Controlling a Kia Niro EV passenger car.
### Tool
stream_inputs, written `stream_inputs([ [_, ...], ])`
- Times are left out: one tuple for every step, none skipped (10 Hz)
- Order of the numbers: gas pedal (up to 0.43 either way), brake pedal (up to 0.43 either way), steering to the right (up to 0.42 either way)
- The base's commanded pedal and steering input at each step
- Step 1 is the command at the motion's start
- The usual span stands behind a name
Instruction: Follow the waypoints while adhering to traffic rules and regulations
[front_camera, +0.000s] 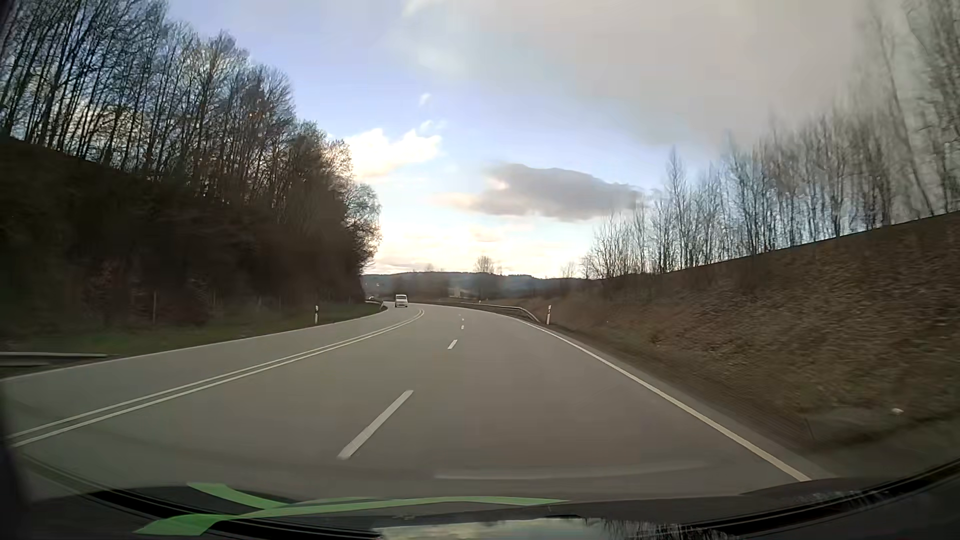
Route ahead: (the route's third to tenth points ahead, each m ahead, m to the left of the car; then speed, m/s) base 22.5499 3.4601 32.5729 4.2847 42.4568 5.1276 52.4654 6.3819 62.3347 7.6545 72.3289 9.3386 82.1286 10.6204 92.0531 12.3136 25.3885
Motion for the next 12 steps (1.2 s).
stream_inputs([
  [0.130,0.000,-0.016],
  [0.130,0.000,-0.016],
  [0.130,0.000,-0.016],
  [0.130,0.000,-0.016],
  [0.130,0.000,-0.016],
  [0.130,0.000,-0.016],
  [0.130,0.000,-0.017],
  [0.130,0.000,-0.017],
  [0.130,0.000,-0.017],
  [0.130,0.000,-0.017],
  [0.130,0.000,-0.017],
  [0.130,0.000,-0.017],
])
